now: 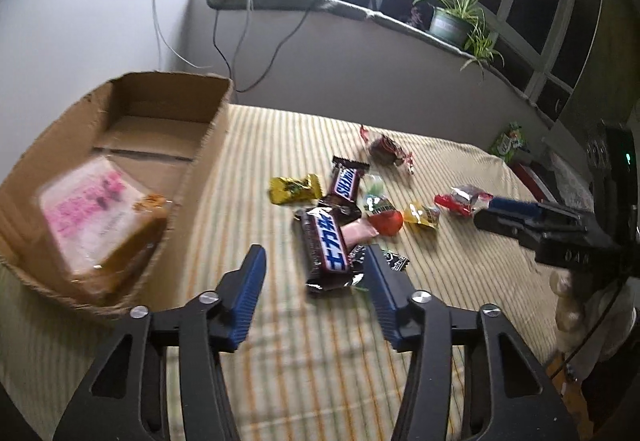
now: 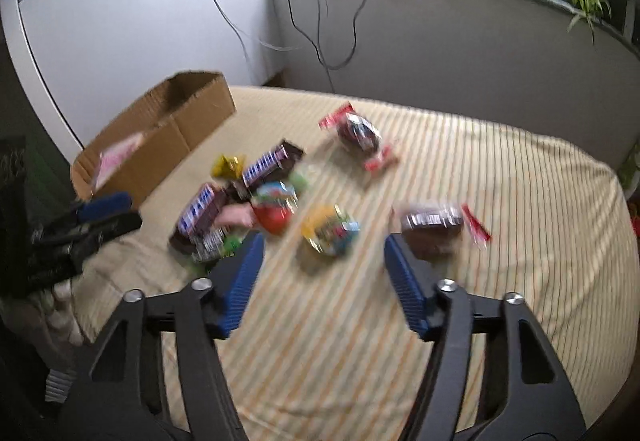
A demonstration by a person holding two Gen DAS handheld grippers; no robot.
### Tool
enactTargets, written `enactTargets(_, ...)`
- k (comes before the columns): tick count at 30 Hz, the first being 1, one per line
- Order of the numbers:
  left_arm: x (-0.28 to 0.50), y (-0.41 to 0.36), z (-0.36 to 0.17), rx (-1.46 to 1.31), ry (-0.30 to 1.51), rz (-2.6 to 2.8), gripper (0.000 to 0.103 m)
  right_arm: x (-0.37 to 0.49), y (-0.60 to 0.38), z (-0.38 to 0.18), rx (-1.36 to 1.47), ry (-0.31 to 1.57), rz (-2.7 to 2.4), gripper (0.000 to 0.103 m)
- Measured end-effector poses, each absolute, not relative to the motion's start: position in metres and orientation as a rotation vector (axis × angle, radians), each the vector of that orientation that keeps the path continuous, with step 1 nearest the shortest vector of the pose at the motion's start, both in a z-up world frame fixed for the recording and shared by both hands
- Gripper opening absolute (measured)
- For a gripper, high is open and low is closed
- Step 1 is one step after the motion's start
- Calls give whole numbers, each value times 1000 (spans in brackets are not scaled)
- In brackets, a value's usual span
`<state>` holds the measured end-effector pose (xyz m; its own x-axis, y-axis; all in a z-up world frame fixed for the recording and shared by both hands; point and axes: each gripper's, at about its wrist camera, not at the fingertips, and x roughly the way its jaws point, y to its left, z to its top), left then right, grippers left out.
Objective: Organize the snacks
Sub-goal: 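Move the left gripper to the blue-wrapped candy bar while the right approaches the yellow-green packet, then grasp the blue candy bar with left gripper while right grasps the yellow-green packet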
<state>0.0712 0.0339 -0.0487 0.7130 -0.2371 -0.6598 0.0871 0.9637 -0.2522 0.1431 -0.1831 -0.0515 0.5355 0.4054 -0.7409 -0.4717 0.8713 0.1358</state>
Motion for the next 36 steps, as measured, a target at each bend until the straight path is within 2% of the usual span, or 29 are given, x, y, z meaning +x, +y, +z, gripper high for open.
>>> enactTargets(4, 82, 27, -56, -205, 780, -194, 44, 147, -187, -63, -87, 891, 534, 48)
enactTargets(23, 119, 17, -82, -168, 883, -170, 44, 192, -144, -97, -214, 939, 492, 48)
enactTargets(27, 120, 17, -84, -165, 886, -169, 32, 196, -142, -100, -223, 947, 495, 48)
enactTargets(28, 120, 18, -84, -167, 886, -168, 29, 196, -141, -100, -224, 948, 496, 46)
enactTargets(31, 120, 17, -84, -161, 881, -167, 27, 196, -142, -99, -221, 948, 495, 28)
enactTargets(36, 118, 16, -82, -153, 871, -169, 27, 193, -142, -96, -216, 945, 496, 23)
